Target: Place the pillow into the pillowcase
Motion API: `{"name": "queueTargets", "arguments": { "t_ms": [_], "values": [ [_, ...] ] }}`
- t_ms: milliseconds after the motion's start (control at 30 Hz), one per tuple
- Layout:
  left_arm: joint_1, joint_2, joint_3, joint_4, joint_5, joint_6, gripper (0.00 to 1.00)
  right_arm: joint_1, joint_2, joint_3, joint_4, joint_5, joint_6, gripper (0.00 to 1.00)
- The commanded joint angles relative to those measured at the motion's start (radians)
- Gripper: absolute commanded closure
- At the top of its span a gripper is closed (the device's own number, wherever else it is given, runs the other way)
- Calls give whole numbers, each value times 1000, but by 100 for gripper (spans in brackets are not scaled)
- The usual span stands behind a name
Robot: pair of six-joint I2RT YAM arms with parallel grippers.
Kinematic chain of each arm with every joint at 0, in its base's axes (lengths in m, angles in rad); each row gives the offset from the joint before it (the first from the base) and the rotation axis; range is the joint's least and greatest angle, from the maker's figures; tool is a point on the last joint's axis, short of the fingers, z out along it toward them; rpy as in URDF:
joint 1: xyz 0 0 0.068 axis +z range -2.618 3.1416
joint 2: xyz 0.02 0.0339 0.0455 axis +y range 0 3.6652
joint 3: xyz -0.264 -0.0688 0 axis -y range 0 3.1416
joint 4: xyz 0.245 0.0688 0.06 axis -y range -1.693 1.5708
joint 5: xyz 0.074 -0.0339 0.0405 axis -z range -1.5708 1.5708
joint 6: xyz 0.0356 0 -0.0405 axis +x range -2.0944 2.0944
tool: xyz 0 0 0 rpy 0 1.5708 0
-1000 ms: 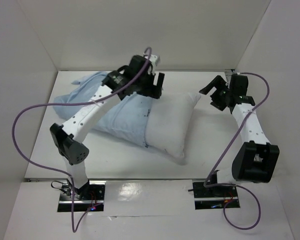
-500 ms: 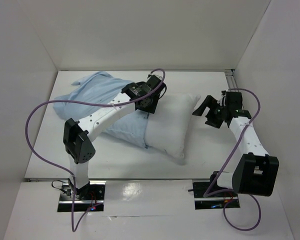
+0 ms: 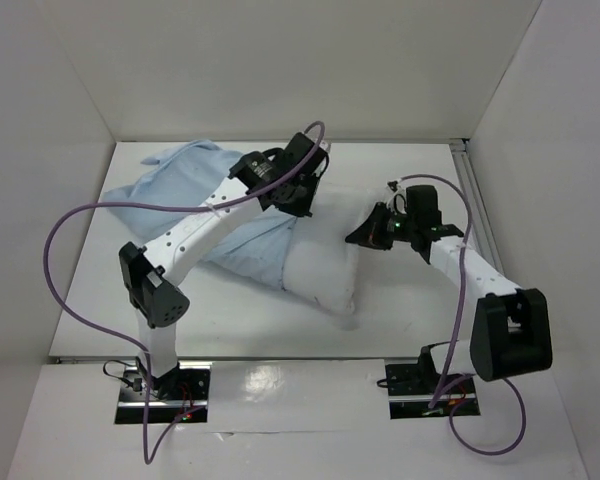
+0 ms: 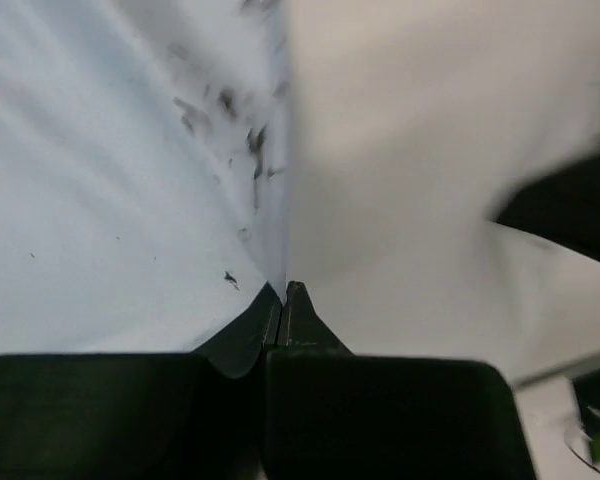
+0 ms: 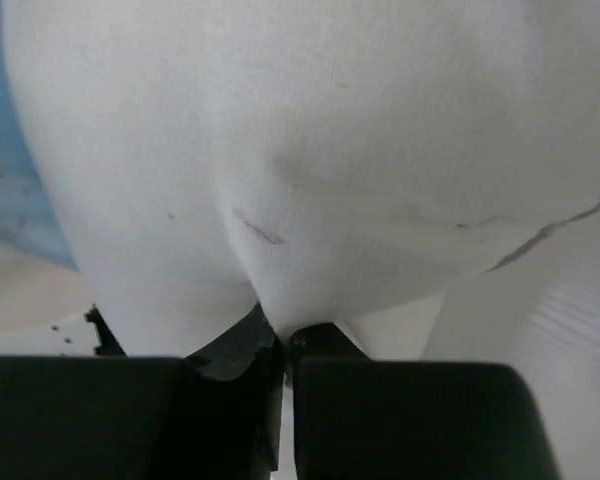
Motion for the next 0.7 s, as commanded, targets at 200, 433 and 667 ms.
{"name": "queueTargets", "arguments": {
  "t_ms": [200, 433, 667],
  "values": [
    [0, 128, 599, 135, 728, 46, 100, -169, 109, 415, 349, -101, 291, 100],
    [16, 13, 361, 332, 882, -22, 100, -175, -33, 382, 247, -21, 258, 100],
    [-133, 65, 120, 481, 966, -114, 100, 39, -67, -130, 407, 111, 379, 100]
  ]
}}
